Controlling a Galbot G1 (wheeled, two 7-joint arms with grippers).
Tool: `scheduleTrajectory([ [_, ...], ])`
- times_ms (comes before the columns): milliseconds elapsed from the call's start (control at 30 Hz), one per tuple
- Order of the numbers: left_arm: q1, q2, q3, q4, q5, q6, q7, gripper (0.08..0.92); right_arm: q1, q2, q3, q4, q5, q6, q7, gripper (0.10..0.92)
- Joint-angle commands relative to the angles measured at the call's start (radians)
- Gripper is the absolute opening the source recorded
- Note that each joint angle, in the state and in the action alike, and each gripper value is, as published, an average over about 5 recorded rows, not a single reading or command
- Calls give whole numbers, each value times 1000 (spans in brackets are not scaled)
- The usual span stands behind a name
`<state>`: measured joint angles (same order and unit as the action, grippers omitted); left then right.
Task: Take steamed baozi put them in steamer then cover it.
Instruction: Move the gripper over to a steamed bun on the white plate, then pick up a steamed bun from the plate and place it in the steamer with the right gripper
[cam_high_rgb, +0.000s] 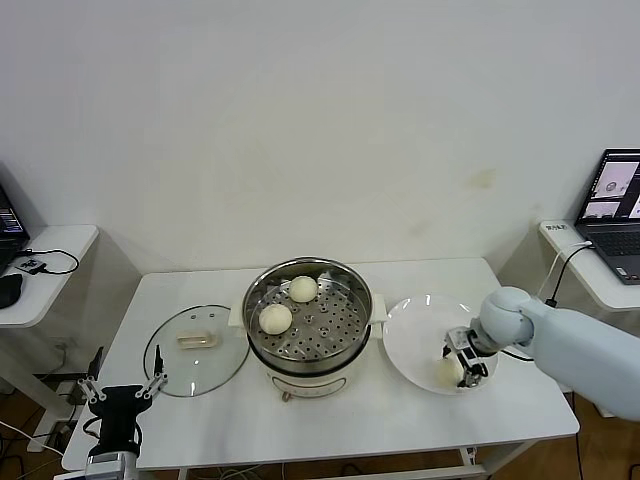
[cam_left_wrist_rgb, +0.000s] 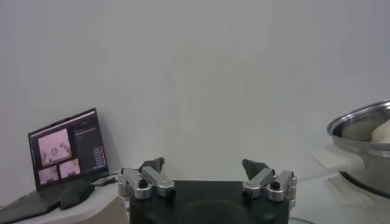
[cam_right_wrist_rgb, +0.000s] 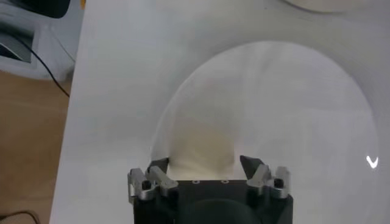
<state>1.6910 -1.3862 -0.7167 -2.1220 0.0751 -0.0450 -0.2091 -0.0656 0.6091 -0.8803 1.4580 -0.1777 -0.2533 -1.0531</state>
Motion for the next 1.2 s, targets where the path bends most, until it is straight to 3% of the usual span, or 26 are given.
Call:
scheduleTrajectory([
  [33, -1, 0, 2, 0, 0, 0, -1, 823, -4, 9, 5, -11, 1, -6, -6, 675],
  [367, 0, 1, 2, -2, 0, -1, -2, 823, 64, -21, 9, 17, 43, -11, -26, 613],
  [700, -7, 8, 7, -6, -4, 0, -1, 823, 485, -27, -132, 49, 225, -17, -65, 611],
  [933, -8, 13, 9, -13, -7, 0, -1, 823, 742, 90, -253, 47, 339, -23, -54, 611],
  [1200, -7, 13, 0, -17, -11, 0, 0, 823, 813, 274, -316, 54, 434, -29, 16, 611],
])
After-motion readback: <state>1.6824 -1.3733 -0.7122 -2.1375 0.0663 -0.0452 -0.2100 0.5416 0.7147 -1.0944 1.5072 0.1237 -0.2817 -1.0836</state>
